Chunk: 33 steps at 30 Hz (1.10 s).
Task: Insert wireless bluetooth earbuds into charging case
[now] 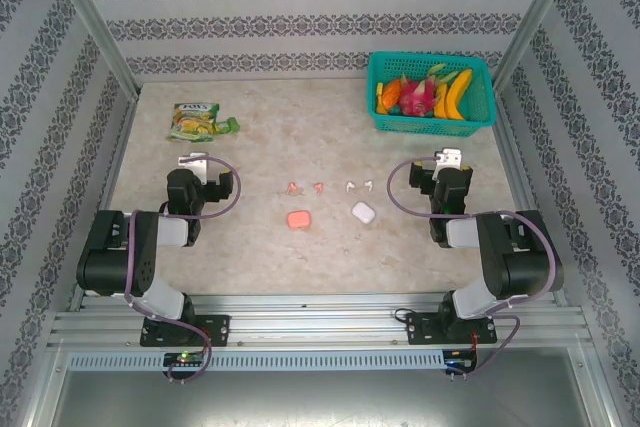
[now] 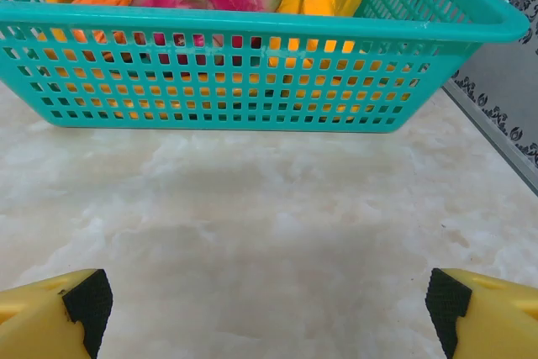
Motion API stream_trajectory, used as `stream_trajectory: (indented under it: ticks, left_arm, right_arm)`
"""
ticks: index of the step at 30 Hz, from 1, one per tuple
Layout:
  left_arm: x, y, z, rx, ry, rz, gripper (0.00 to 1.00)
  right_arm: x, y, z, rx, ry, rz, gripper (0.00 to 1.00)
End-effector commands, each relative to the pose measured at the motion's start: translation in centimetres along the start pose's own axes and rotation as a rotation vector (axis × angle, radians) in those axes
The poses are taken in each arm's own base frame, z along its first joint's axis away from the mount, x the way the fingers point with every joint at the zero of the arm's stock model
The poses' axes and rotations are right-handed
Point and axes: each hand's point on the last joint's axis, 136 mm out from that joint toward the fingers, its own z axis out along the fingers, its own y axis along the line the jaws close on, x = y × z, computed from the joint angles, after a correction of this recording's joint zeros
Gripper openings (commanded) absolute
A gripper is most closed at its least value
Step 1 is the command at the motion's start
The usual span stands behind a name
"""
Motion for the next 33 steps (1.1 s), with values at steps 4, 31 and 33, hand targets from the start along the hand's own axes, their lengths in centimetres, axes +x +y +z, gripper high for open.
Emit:
stream_trajectory:
  ticks: [4,31,33]
  left_arm:
    - [-0.3,-0.3,0.2,0.003,-0.004,-0.012,1.00]
    - [-0.6,-0.3,0.1,0.002,-0.005,-0.011,1.00]
    - [-1.5,0.0,0.1,-0.015,0.033,-0.019,1.00]
  right_arm:
    - [-1.2,0.0,-0.5,0.001,-0.050,0.030,0.98]
    - [-1.3,-0.3,-1.6,0.014,-0.078,0.029,0.98]
    - [-1.4,0.4,-2.3,0.013,-0.110,-0.009,0.98]
